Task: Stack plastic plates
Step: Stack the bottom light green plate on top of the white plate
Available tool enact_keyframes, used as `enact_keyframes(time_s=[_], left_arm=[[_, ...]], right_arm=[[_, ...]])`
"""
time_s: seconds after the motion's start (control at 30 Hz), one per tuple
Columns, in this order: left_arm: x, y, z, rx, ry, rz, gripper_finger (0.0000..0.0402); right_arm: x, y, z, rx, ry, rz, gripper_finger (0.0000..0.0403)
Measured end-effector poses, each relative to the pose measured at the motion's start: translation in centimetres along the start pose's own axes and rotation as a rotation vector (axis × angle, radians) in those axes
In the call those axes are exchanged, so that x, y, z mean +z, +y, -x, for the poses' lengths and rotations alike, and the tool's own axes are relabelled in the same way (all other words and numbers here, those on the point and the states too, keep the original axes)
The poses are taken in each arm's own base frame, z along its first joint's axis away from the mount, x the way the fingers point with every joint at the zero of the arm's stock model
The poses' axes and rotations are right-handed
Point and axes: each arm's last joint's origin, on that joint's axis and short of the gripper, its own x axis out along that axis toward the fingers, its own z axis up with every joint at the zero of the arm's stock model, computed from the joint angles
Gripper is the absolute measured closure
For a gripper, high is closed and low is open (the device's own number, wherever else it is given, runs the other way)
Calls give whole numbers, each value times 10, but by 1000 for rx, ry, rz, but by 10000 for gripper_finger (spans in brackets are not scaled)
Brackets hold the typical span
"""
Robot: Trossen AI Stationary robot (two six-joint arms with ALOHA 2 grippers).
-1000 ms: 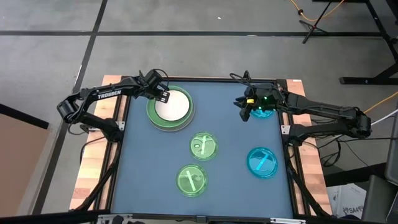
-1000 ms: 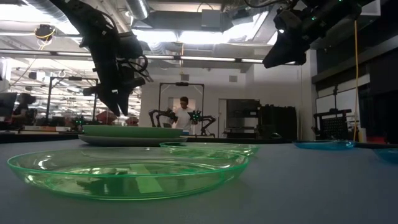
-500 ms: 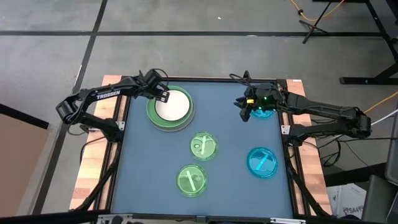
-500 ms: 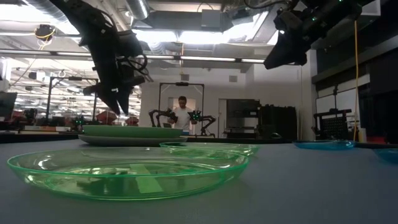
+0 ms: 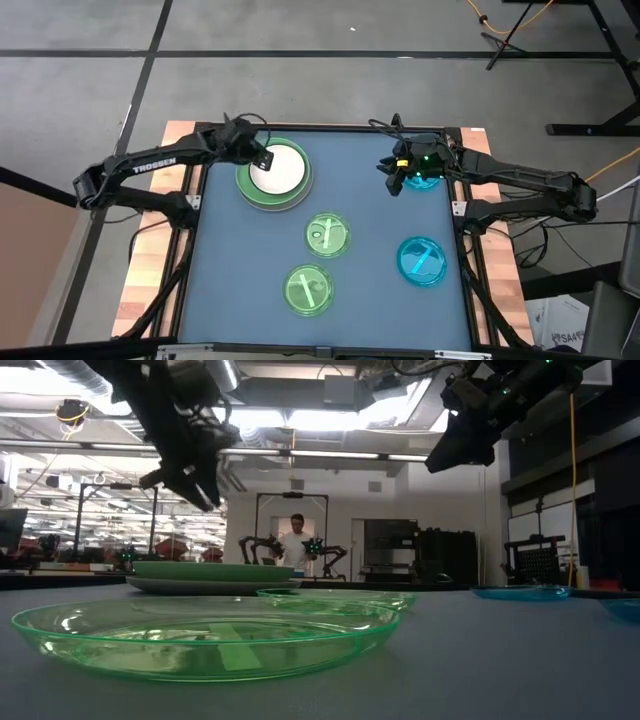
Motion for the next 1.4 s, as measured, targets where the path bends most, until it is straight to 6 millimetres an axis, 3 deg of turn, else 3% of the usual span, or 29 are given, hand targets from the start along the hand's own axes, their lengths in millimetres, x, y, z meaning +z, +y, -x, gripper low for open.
enact_keyframes(time_s=[0.47,0.83,1.4], left_arm=[[-56,-73,29,-250,25,-52,276],[-106,-106,58,-340,0,10,276],[-179,-164,31,-491,109,113,276]], right_arm=[[0,0,0,0,0,-8,311],[0,0,0,0,0,-10,311],[-1,0,0,0,6,-10,311]])
